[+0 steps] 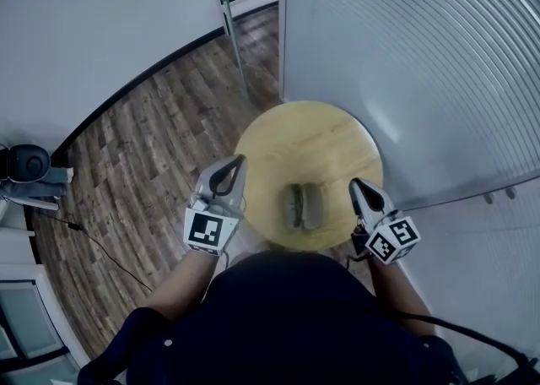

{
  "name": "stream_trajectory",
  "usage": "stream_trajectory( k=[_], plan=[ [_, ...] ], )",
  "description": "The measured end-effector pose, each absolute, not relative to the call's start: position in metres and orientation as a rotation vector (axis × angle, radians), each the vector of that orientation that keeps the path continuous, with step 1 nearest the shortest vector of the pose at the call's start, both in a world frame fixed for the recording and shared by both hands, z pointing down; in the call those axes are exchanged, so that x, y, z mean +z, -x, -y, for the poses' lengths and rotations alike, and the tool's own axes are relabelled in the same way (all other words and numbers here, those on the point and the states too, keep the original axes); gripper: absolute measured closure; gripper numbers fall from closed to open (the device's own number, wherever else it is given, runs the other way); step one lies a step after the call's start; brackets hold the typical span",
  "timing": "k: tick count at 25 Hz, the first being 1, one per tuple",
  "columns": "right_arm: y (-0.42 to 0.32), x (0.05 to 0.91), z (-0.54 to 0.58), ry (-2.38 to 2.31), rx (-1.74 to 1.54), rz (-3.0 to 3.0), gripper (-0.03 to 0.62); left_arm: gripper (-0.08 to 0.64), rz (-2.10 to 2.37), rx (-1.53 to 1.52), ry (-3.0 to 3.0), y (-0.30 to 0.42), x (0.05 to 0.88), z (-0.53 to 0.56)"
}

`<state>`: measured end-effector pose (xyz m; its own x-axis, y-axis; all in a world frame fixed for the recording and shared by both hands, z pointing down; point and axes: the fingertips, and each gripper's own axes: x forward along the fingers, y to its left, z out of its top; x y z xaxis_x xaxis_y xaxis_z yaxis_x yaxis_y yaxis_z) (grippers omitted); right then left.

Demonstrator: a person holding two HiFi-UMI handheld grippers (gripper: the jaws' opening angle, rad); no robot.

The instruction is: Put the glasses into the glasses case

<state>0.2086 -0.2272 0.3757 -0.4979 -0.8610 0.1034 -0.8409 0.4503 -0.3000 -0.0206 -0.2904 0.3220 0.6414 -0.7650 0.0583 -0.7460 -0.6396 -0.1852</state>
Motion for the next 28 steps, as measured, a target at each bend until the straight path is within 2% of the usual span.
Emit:
stream_trajectory(
  k=[28],
  plan=[
    [-0.205,0.378,0.221,1.506,-0.439,-2.661,0.583,0.555,-1.241,-0.219,2.695,0.017,0.318,0.276]
  ],
)
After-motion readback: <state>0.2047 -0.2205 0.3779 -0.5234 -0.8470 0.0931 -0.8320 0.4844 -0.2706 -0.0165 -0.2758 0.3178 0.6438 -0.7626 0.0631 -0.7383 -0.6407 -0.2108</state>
